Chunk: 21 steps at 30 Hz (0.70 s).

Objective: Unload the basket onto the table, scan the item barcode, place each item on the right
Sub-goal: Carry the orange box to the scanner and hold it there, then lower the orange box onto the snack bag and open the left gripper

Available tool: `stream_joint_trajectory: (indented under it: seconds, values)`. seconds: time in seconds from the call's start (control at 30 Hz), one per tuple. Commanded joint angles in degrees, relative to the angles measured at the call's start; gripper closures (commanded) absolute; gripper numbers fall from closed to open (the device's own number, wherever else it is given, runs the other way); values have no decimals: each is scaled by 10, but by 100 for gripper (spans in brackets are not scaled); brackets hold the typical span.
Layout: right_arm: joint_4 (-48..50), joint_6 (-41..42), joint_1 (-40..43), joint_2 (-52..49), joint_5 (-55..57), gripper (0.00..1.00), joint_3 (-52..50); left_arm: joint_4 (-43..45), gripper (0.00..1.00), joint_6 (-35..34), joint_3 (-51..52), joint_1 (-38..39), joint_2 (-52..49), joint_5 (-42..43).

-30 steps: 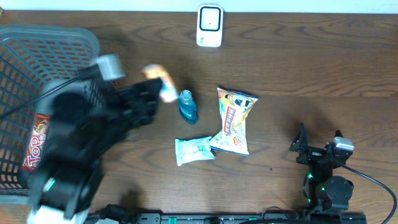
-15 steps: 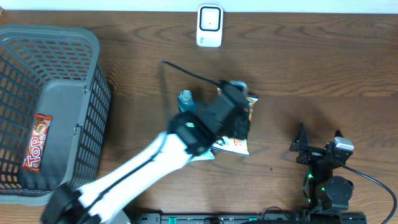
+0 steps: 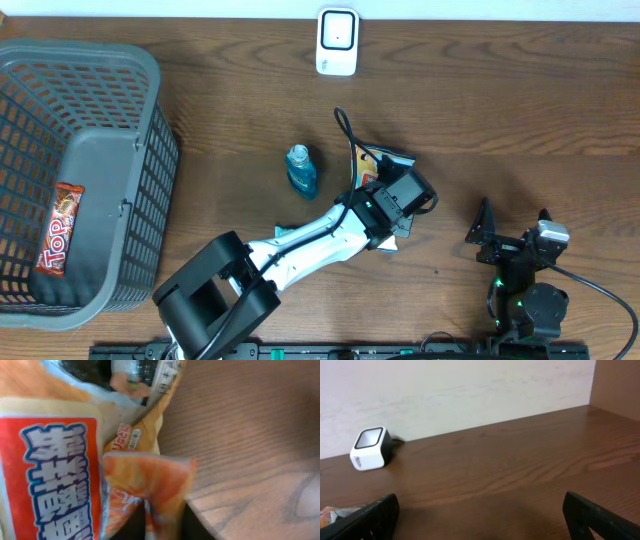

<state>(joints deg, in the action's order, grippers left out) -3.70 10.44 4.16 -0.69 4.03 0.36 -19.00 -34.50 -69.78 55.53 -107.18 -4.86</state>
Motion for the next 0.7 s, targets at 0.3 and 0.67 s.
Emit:
stream_joint_trajectory:
  seconds: [0.3,0.67]
  values:
    - [-2,-4,-1,3,-1,1,0,-50,43,-2,-8,-1,123,-16]
    - [-2,-4,-1,3,-1,1,0,-108,28,43,-16,-4,339,-68]
